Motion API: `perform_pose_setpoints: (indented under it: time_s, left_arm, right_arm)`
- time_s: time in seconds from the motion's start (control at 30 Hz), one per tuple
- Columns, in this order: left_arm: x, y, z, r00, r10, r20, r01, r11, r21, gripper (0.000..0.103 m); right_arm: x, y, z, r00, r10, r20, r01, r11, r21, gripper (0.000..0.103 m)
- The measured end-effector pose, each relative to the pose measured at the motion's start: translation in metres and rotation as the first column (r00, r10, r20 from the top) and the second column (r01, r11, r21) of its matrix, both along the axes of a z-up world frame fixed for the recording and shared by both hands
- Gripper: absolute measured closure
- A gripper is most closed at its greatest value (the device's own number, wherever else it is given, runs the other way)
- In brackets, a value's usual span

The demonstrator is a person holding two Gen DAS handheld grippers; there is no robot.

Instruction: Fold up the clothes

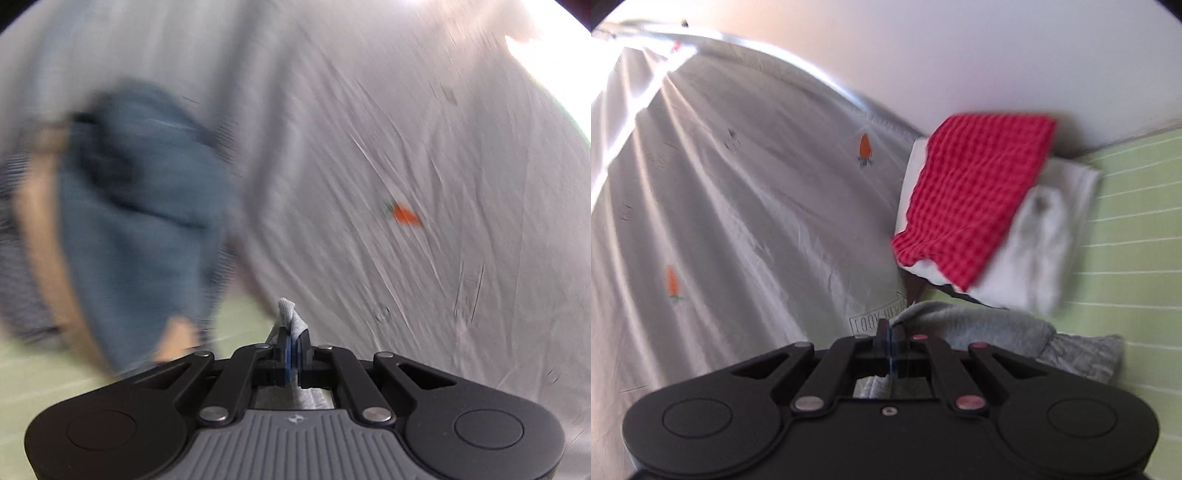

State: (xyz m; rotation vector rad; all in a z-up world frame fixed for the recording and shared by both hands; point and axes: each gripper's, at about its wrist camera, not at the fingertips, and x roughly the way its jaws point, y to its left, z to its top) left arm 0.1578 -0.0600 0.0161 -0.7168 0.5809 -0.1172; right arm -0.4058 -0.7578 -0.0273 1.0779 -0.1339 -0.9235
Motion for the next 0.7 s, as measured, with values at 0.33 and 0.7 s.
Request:
perform_pose_setpoints:
  time_s: [0.33,0.7]
  left_arm:
    - [0.057,-0.095,-0.097,0.953,-0.020,-0.301,0.103,0.960,0.261,0.046]
    - [-0.011,-0.066,-0.144,0.889,0.097,-0.447,0.039,0.958,0.285,0.033]
  right_arm:
    - [0.109,-0.036,-0.052,0.911,0.069,-0.408,-0.022,0.993,0.118,0.012]
    - [0.078,0.065,-0.079,0.810,-0.004,-0.586,0.132,0.976,0.176,0.010]
